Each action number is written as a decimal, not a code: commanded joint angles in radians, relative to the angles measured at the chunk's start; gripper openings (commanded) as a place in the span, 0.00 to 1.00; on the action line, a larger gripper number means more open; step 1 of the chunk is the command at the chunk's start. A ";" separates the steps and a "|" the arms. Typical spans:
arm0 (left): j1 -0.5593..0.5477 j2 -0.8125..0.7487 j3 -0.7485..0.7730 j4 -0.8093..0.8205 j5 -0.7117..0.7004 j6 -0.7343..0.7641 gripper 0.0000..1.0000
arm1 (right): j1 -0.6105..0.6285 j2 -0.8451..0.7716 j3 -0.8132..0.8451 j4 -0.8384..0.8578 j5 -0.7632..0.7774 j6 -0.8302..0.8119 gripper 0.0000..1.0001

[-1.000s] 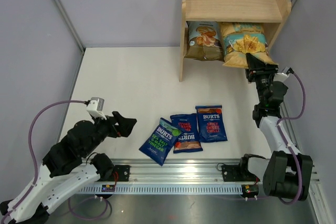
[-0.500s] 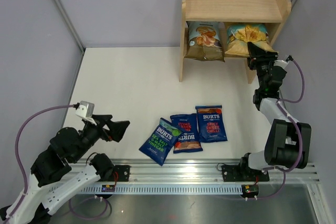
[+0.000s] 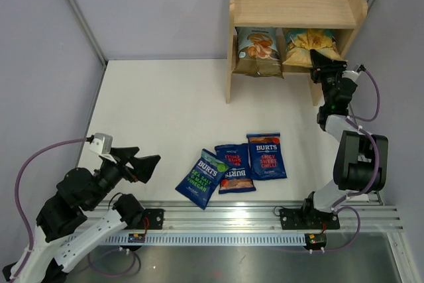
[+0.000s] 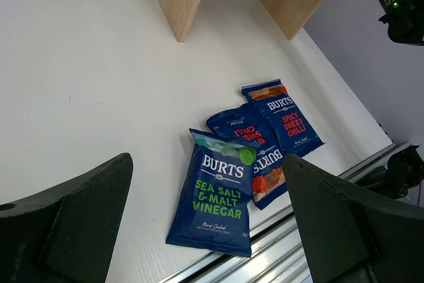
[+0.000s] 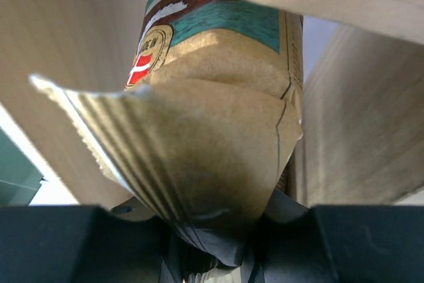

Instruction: Place and organize the chips bags onto the shelf

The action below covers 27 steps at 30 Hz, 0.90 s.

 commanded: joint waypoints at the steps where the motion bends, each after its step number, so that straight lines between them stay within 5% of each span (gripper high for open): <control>1: 0.002 -0.024 0.001 0.046 0.013 0.021 0.99 | -0.010 0.017 0.020 0.117 0.084 -0.028 0.17; 15: 0.002 -0.042 -0.002 0.047 0.010 0.021 0.99 | -0.009 0.063 -0.006 0.094 0.101 -0.051 0.22; 27: 0.002 -0.053 -0.004 0.049 0.015 0.024 0.99 | -0.009 0.013 -0.023 -0.035 0.038 -0.127 0.62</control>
